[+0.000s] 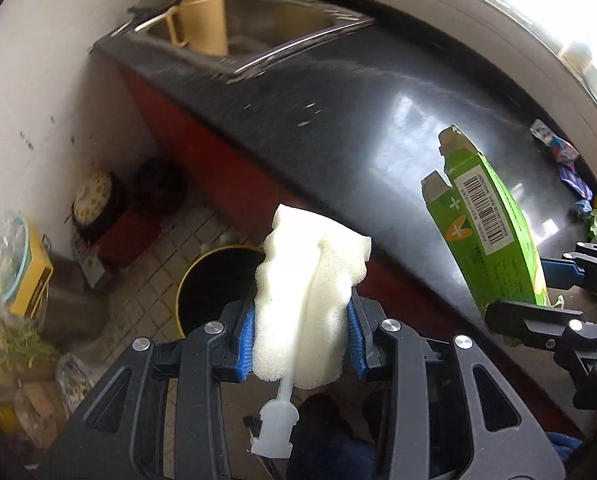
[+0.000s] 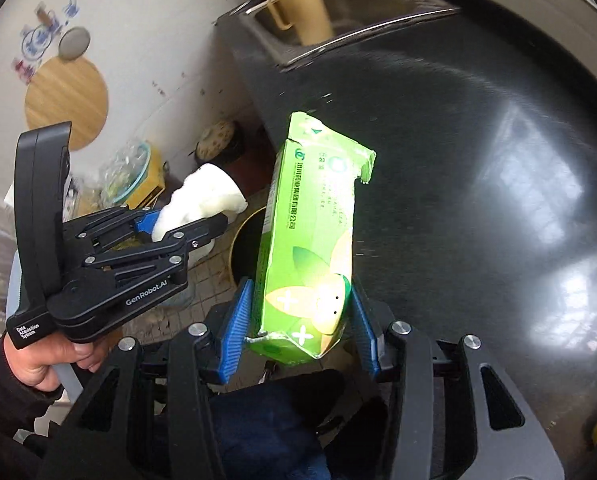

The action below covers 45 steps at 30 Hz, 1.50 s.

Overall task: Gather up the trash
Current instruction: 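Carry sponge stick and tissue box over the bin and release both, then swing both open grippers back over the countertop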

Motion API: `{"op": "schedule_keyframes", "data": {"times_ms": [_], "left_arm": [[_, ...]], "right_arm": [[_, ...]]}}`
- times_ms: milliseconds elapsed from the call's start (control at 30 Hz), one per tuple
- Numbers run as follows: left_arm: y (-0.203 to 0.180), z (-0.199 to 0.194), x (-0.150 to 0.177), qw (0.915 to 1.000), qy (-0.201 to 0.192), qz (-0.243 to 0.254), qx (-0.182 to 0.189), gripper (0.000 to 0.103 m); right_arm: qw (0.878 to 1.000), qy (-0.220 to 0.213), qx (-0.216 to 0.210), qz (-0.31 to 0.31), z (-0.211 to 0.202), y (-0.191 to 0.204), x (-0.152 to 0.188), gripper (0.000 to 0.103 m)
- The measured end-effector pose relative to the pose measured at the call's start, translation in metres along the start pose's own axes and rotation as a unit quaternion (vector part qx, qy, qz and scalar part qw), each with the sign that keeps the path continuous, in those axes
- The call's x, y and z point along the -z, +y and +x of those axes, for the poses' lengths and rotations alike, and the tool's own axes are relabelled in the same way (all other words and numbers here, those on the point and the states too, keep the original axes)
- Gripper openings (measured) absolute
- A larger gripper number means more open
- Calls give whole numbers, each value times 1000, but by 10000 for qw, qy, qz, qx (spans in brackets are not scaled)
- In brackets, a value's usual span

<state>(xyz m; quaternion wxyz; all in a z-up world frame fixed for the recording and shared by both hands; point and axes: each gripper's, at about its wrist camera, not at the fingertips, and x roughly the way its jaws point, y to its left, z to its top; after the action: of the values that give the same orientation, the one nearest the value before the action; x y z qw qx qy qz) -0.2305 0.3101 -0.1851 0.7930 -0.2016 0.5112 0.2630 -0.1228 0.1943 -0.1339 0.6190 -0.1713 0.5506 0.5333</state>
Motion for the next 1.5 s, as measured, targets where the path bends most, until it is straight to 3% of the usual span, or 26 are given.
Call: {"op": "schedule_keyframes", "data": {"times_ms": [233,533,600,700,933,1000,1167,1300,1400,1500], "left_arm": [[76,43,34,9988,145,-477,-19,36],[111,68,42,9976,283,-623,118,38],[115,69,41,9976,253,-626,168,42],[115,70,41,9982,207,-553,116,62],[116,68,39,9992,238,-326,-46,76],[109,61,35,9996,161,-209,-94,83],[56,32,10,9989,-158,441,16,92],[-24,6,-18,9896,-546,1257,438,92],[-98,-9,-36,9734,-759,1960,907,92],[-185,-23,-48,9475,-916,2717,1415,92]], "right_arm": [[9968,591,-288,-457,84,66,-23,47],[9949,806,-146,-582,127,96,-44,48],[9948,816,-125,-593,132,99,-49,51],[9947,823,-49,-611,136,100,-56,59],[9959,745,17,-503,121,83,-57,65],[9971,612,101,-434,104,74,-53,76],[9988,-24,495,16,32,29,-36,85],[9877,-675,1233,678,-46,-32,-5,85],[9718,-1052,1695,1254,-97,-77,27,85],[9475,-1410,2120,1936,-152,-122,66,85]]}}
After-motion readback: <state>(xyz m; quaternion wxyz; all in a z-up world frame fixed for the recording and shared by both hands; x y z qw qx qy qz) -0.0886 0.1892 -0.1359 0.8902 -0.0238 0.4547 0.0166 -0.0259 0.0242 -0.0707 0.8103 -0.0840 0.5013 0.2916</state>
